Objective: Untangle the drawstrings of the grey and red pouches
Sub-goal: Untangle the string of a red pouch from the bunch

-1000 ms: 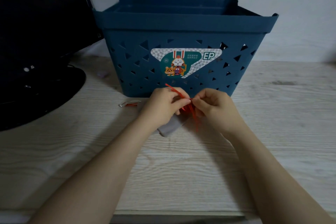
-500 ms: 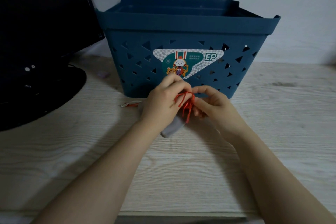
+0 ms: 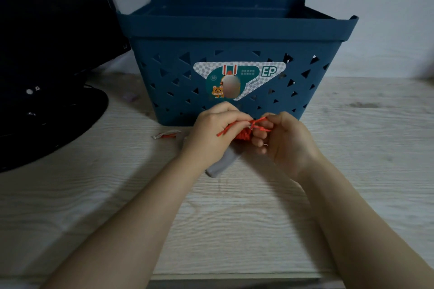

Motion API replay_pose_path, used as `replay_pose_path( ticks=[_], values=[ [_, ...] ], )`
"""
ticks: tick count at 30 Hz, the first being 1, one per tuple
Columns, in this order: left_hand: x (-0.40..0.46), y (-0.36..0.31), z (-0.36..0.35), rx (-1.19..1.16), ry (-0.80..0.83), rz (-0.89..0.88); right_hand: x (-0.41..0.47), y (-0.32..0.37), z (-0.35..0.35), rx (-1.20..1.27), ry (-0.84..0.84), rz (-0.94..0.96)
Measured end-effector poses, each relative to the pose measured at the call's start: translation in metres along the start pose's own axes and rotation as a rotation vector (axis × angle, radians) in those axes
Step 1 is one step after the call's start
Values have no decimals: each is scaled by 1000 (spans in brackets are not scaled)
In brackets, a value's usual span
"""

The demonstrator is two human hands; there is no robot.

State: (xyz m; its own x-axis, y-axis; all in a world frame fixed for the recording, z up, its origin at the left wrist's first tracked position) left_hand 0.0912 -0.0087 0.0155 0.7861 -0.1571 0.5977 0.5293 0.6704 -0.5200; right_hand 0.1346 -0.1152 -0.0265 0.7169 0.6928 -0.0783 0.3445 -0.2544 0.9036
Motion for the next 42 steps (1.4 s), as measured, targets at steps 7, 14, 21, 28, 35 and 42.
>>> replay_pose_path(
  ticks=[7,14,21,28,35,42],
  values=[
    [-4,18,3,-19,-21,220,-5,8,23,171,-185,109],
    [-5,30,1,-105,41,413,-5,15,17,226,-108,165],
    [-4,14,-3,-349,-18,383,-6,6,15,-149,-147,84],
    [-7,16,-9,-443,-71,430,-8,14,-10,-613,-33,257],
    [-8,18,-23,-658,-86,507,-10,21,-6,-447,-124,351],
    [-10,20,-33,-656,-2,477,-9,18,-5,-388,-125,297]
  ],
)
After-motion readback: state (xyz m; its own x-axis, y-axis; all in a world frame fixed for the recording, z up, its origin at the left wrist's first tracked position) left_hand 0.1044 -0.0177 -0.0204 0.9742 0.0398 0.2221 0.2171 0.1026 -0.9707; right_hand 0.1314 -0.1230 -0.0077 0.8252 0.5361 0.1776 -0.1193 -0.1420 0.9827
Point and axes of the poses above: each hand's wrist, its own x-axis towards the middle knuckle, its own z-axis out of the back of the hand, y = z × x, the point moved 7 cm from there along x, towards the middle knuckle, and after that the axes turned 11 degrees about y, right-handed, at the moved point
